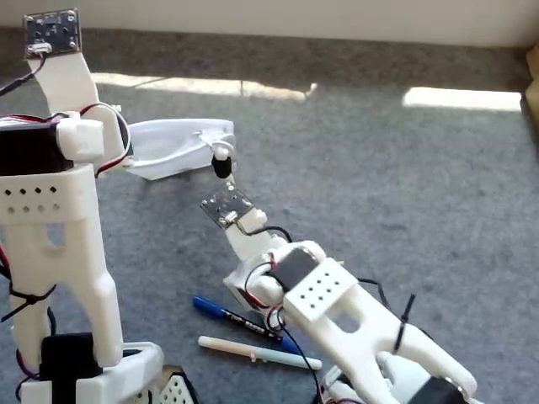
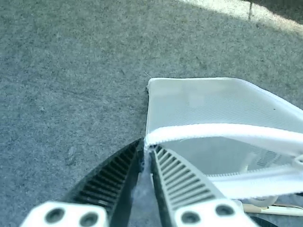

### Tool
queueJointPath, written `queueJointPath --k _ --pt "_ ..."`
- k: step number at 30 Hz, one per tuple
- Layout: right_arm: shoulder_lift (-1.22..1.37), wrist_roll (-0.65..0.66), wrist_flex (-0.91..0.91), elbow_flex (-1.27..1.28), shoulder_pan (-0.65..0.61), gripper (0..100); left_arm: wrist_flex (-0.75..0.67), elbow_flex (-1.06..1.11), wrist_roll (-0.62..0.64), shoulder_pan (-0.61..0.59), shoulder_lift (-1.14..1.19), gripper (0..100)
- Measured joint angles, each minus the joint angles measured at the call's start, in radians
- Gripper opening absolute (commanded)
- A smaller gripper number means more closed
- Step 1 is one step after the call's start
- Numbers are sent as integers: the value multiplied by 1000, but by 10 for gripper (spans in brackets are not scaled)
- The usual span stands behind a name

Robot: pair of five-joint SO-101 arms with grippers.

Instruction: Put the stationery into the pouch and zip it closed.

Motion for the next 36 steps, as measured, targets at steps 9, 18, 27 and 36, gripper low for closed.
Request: queueJointPath --k 9,18,27,36 --pt "167 0 -12 -64 2 142 0 0 0 0 0 7" --pt "264 0 -129 -64 2 141 0 0 0 0 0 7" --pt "298 0 -129 -64 15 14 -9 0 0 0 0 7" --pt "296 81 -129 -64 23 5 -9 0 0 0 0 7"
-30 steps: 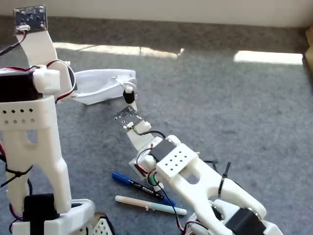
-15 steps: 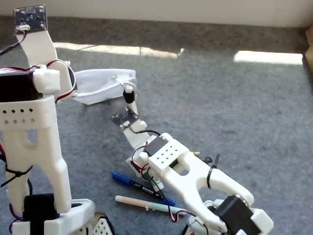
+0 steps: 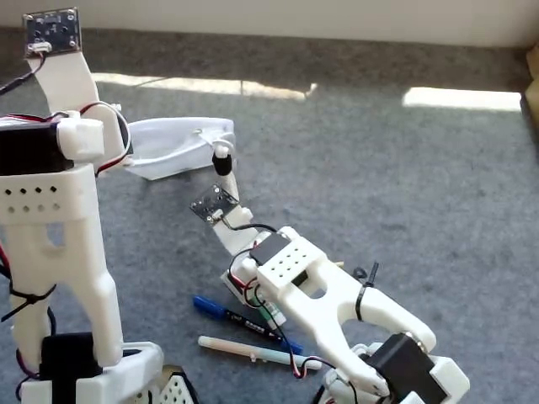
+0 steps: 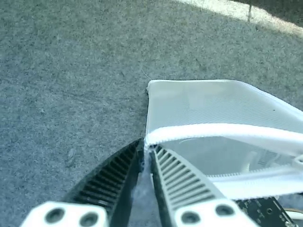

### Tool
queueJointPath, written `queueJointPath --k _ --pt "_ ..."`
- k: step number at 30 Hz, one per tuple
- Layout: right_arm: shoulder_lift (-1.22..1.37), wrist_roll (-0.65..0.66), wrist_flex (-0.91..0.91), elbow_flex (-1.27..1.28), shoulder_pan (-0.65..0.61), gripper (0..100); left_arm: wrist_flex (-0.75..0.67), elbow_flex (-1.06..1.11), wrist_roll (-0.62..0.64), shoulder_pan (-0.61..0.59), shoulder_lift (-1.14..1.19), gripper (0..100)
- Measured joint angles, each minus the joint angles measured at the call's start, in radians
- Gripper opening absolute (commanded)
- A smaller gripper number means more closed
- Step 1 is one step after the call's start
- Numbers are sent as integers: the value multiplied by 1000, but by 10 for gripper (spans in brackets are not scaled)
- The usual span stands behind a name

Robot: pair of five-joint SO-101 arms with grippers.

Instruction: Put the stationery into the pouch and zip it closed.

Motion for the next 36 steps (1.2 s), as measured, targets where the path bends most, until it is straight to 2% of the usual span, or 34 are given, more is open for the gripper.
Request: queueJointPath --k 23,36 --pt "-591 6 0 307 -2 5 26 2 -17 17 -6 7" --pt "-893 8 0 422 -2 5 41 114 -35 71 -157 7"
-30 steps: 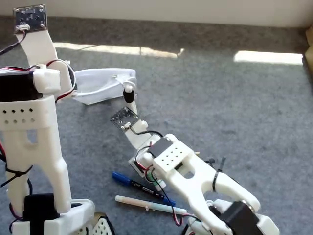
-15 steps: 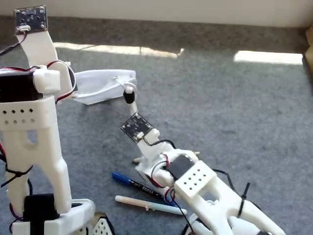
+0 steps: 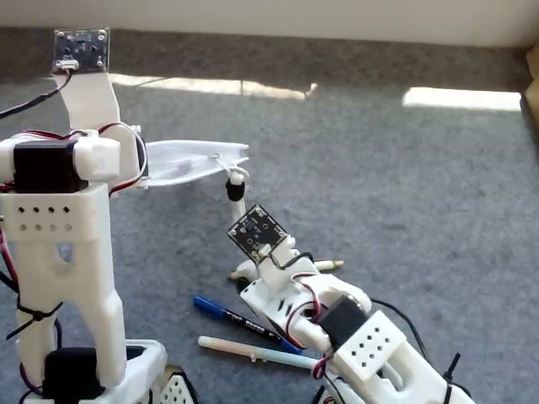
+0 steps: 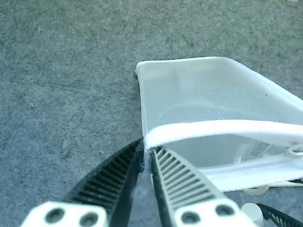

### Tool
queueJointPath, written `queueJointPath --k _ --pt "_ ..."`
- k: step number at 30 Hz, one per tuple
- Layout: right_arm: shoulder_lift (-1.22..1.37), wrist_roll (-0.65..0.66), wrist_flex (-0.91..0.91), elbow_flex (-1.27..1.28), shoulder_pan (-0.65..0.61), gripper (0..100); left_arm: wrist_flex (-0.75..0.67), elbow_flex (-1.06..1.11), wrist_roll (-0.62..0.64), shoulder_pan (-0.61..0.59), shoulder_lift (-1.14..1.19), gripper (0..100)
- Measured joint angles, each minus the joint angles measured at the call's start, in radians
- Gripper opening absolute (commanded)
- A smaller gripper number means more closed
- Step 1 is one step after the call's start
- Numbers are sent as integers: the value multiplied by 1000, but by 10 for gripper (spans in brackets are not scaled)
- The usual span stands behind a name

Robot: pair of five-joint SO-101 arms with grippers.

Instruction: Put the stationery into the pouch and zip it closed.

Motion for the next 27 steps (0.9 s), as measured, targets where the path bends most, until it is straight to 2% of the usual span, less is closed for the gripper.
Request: queueJointPath --k 10,19,27 --pt "-158 0 -2 -26 0 5 0 0 0 0 0 7" --pt "-163 0 -2 -276 0 5 0 0 0 0 0 7" --pt "-164 0 -253 -336 0 5 0 0 0 0 0 7"
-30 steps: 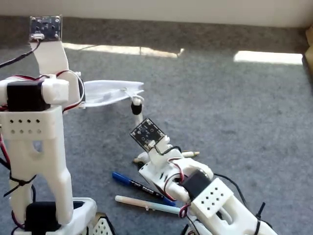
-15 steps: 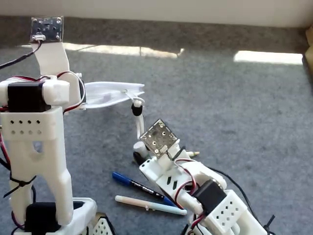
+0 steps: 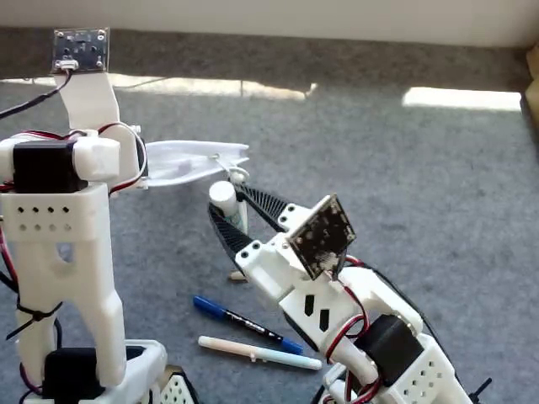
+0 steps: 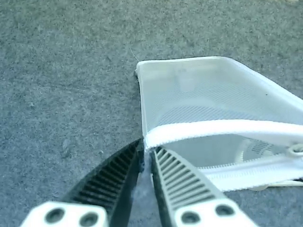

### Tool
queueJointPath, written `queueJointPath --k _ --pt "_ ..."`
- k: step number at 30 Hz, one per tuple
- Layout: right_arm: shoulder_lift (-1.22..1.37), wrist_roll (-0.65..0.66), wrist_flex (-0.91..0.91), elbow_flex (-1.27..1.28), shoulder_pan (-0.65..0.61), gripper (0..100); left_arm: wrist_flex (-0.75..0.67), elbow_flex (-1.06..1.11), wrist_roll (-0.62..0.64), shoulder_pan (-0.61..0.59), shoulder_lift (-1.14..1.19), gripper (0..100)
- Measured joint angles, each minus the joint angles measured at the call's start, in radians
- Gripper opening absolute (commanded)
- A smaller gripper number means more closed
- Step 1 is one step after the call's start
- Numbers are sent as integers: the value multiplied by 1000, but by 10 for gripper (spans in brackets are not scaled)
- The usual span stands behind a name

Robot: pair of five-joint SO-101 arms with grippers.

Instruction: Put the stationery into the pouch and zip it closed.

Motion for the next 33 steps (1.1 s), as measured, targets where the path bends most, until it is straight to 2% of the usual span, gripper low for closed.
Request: queueJointPath --k 12,23,33 --pt "11 0 -319 0 0 5 0 0 0 0 0 7" --pt "321 0 -704 0 0 5 0 0 0 -9 0 7" --pt "493 0 -856 0 0 5 0 0 0 -9 0 7"
